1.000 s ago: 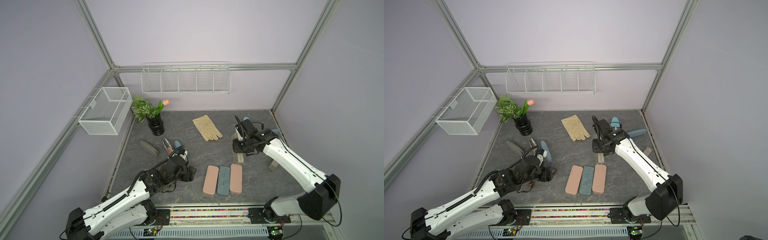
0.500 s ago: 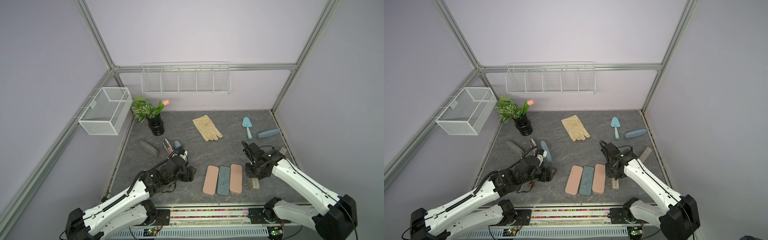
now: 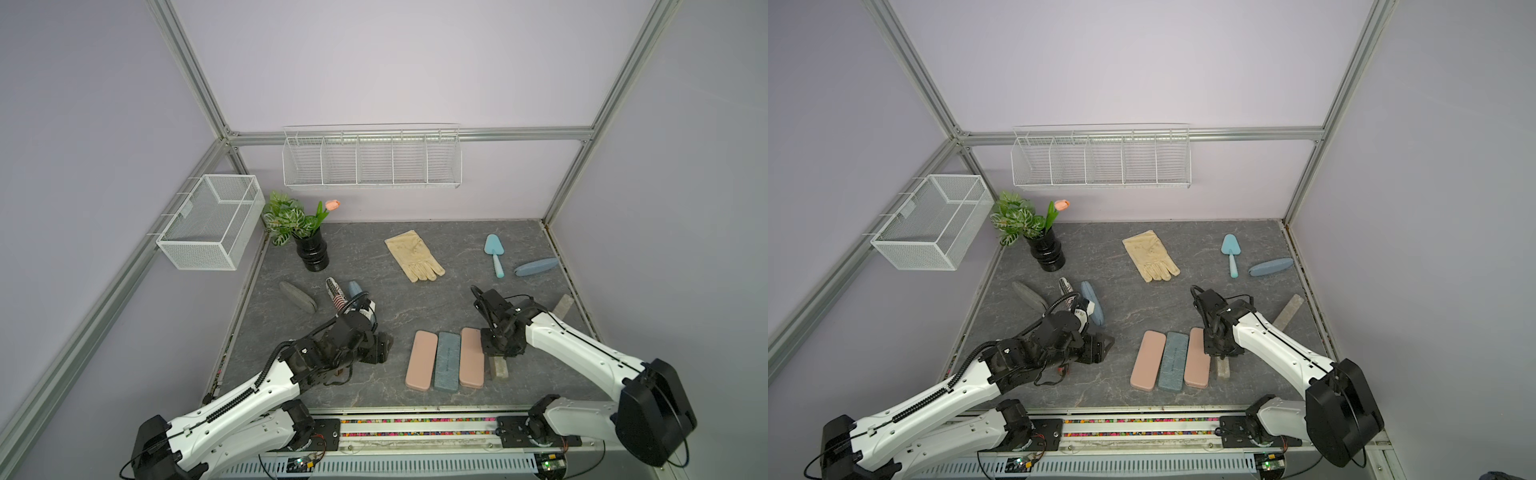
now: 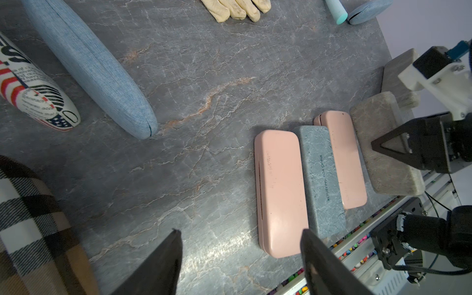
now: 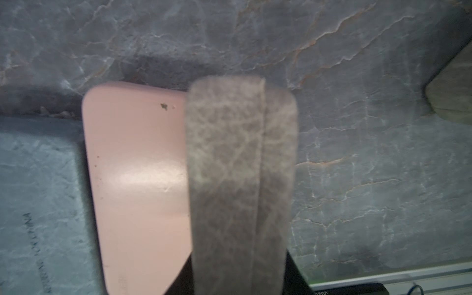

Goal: Close the glasses case
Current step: Move the glasses case to the center of the board, then place the glasses case at the center of the board.

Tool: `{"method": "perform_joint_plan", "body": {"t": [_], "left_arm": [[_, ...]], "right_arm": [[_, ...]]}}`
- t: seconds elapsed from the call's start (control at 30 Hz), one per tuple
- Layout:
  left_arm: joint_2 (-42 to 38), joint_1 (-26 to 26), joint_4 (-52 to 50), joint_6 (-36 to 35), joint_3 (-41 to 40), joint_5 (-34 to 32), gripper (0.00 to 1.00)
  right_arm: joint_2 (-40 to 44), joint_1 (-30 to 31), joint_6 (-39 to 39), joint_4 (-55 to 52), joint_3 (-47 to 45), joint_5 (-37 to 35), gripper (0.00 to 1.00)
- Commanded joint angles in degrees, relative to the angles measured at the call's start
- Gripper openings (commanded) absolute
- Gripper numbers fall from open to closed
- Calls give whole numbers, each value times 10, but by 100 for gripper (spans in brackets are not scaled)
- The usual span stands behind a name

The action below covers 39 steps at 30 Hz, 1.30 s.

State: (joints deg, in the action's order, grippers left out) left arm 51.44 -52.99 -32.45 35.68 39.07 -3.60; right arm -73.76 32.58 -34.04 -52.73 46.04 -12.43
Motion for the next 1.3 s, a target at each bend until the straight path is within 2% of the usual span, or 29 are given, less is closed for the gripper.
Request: {"method": "perform_joint_plan", "body": {"t": [0.0, 0.43, 0.83, 1.07, 1.27], "left_arm": [[4, -1, -9, -4, -1, -5, 74], [-6, -1, -10, -4, -3, -8, 74], [-2, -1, -9, -3, -3, -9, 74], [0, -1, -10, -3, -3, -10, 74], [5, -1, -10, -2, -1, -10, 74]], "right_arm": [[-4, 16, -14, 52, -10, 14, 26], [-42, 110, -70, 93, 12, 27, 26], [-60, 154, -112, 121, 59, 45, 28], [-35, 138, -105, 149, 21, 61, 29], [7, 83, -84, 226, -41, 162, 31]]}}
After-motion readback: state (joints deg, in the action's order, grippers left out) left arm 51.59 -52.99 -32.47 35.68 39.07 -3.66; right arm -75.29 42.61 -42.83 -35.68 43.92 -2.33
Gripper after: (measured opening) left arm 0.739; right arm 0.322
